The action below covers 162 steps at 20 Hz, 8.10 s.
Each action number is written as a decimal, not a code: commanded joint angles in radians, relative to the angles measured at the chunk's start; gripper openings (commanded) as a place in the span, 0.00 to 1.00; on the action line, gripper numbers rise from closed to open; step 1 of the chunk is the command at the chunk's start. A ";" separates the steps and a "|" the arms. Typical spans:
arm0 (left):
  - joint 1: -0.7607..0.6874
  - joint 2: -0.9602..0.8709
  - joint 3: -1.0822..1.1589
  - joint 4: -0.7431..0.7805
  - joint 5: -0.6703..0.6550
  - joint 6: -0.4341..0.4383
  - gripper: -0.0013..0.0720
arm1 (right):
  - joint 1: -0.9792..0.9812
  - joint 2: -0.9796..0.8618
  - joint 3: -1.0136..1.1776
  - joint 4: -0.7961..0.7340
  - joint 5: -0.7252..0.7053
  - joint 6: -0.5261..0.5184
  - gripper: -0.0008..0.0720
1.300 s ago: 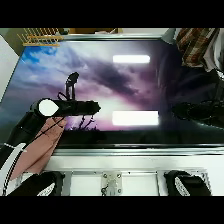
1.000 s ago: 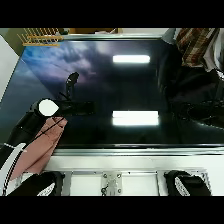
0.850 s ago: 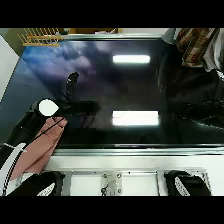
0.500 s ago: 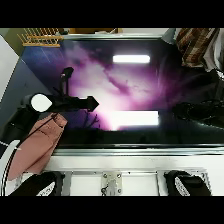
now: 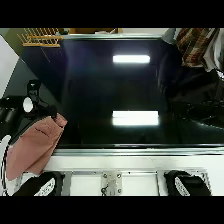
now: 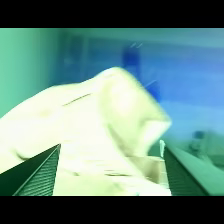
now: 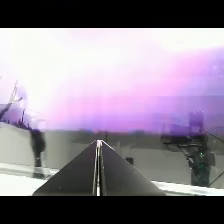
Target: Fold the clothes and pants, and hang the long-sleeved shirts on hangers.
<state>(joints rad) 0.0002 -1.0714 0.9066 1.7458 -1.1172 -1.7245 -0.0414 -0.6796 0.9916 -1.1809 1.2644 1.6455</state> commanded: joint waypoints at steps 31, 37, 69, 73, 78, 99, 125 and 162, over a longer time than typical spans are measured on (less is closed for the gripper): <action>-0.682 -0.497 0.806 0.034 0.115 -0.150 0.94 | 0.000 0.000 0.000 -0.030 -0.113 0.000 0.03; -0.223 -0.517 0.594 -0.388 0.184 -0.129 0.94 | 0.000 0.000 0.000 -0.026 -0.105 0.000 0.03; -0.067 -0.357 0.083 -0.925 0.359 0.321 0.03 | 0.400 -0.288 -0.391 0.037 -0.484 0.230 0.81; -0.067 -0.245 -0.020 -0.926 0.364 0.323 0.02 | 0.494 -0.456 -0.391 0.130 -0.697 0.225 0.79; -0.067 -0.215 -0.041 -0.928 0.366 0.322 0.03 | 0.518 -0.531 -0.391 0.128 -0.769 0.179 0.79; -0.146 0.287 0.617 -0.927 0.273 0.321 0.03 | 0.241 -0.146 0.553 0.016 -0.033 0.084 0.02; -0.106 -0.570 0.956 -0.642 0.120 -0.012 0.94 | 0.079 -0.608 0.417 -0.042 -0.594 0.288 0.77; -0.313 -0.119 -0.231 -0.795 0.340 0.045 0.03 | 0.029 -0.158 -0.187 -0.122 -0.201 0.218 0.76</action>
<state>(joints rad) -0.3267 -1.2427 0.6849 0.9234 -0.7643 -1.6936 -0.0124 -0.8192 0.9485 -1.2644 1.0851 1.7683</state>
